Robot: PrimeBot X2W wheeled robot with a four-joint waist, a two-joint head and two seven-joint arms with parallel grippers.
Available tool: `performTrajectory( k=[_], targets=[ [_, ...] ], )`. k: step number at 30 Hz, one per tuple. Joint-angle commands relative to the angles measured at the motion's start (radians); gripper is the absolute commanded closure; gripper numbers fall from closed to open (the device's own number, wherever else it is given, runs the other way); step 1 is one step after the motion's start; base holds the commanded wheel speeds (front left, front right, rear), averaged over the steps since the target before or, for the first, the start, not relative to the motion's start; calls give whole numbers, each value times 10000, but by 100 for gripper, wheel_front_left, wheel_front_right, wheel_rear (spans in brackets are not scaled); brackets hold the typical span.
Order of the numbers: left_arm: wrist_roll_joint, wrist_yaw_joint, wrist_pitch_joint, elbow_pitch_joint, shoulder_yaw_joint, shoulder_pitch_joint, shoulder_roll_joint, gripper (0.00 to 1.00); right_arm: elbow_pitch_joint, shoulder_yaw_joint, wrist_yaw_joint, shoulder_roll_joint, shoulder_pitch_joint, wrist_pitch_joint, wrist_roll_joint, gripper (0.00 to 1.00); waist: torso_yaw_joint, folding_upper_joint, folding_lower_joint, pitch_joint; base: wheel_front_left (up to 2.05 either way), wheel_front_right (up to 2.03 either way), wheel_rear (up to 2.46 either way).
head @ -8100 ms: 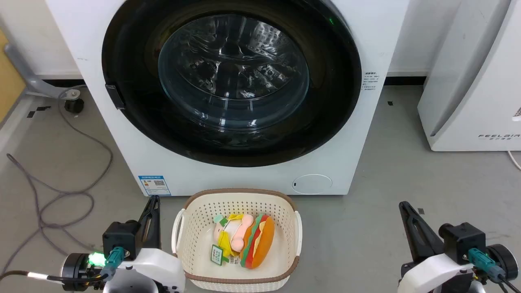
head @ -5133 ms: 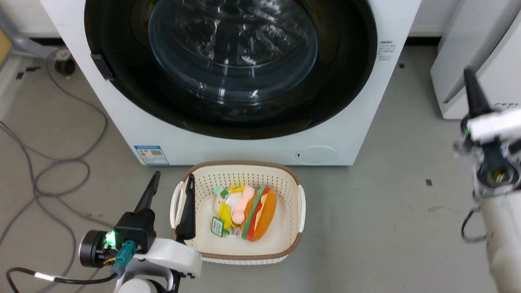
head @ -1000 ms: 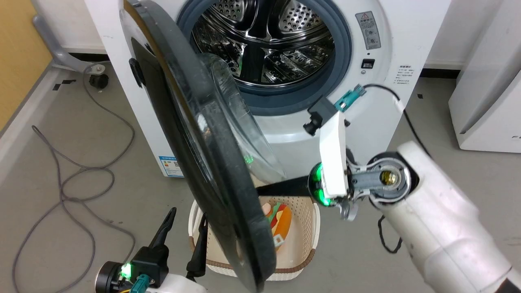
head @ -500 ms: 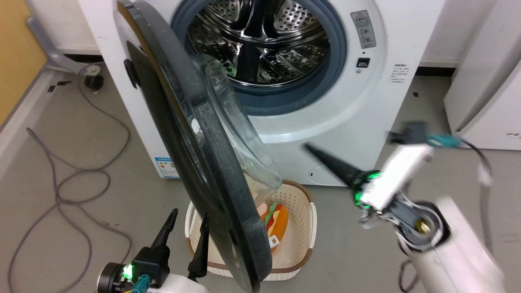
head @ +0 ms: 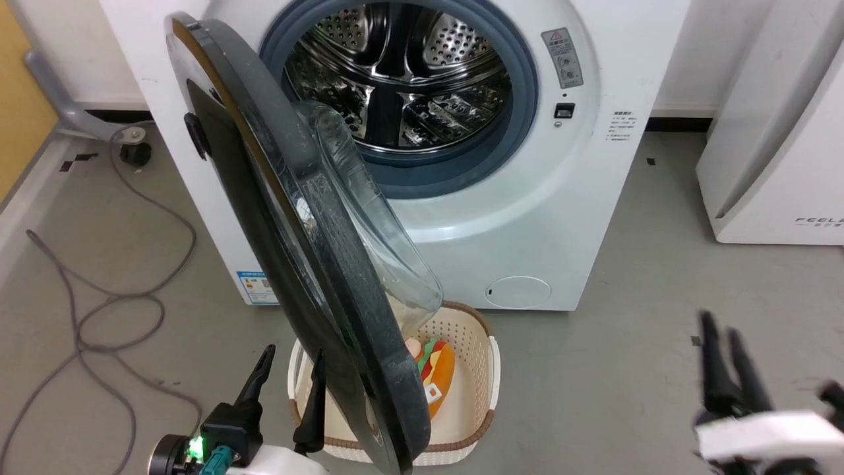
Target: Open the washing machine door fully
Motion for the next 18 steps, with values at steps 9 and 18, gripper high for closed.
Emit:
performTrajectory(
  k=[9,18],
  targets=[
    [34,-11,-53,82,211,189,26,0,-1543,-1789,10,330,1653,-477,-3921,0,-280,0,0,-170,0,0,0],
    [123,36,-53,96,360,242,55,0,-2925,-1295,10,340,2161,165,-6040,0,-384,0,0,-218,0,0,0]
  ],
)
